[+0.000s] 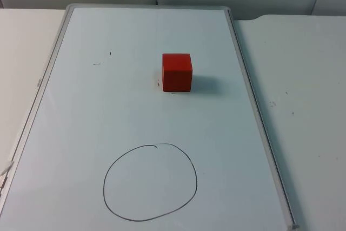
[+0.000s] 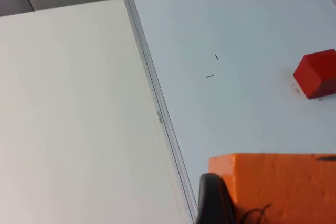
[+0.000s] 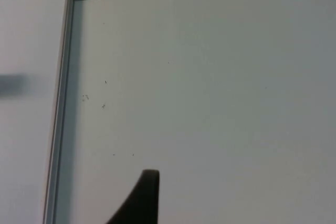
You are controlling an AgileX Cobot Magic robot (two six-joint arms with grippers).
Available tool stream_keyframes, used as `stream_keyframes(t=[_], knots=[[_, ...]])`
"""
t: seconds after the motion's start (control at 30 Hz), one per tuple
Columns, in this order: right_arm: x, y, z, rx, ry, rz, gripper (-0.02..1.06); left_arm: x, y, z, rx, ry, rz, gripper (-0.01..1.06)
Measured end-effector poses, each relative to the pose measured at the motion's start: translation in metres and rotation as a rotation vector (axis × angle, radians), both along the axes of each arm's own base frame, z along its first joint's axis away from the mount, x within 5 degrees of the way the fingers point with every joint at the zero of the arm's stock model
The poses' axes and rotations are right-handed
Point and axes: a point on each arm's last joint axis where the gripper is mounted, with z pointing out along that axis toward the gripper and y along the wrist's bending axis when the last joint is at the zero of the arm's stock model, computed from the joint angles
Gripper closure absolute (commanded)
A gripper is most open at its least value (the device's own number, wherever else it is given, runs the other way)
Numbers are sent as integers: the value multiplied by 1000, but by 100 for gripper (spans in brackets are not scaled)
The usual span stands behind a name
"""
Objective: Pick up one cube with the left hand and another cube with the right hand. First place the cube in the right hand at the target position, then stack the cube in the left hand on top.
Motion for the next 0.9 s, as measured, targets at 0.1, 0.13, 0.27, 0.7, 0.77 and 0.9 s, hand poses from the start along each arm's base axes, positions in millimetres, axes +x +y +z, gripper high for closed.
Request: stream_keyframes(t=[0.1,0.13,0.27,0.7,0.77,0.9], knots=[[0,0,0,-2,0,1,8,-28,7,-5,-7,-34,1,89],[0,0,0,-2,0,1,8,-28,7,-5,-7,-34,1,89],[0,1,0,-8,2,18,12,-49,14,-4,7,-78,7,89],[37,24,54,58,-62,293,19,-51,15,-11,26,-66,9,89],[59,29,74,89,-69,355,19,-50,15,-10,26,-67,9,89],[108,35,99,152,-36,445,19,-50,15,-10,26,-67,9,89]])
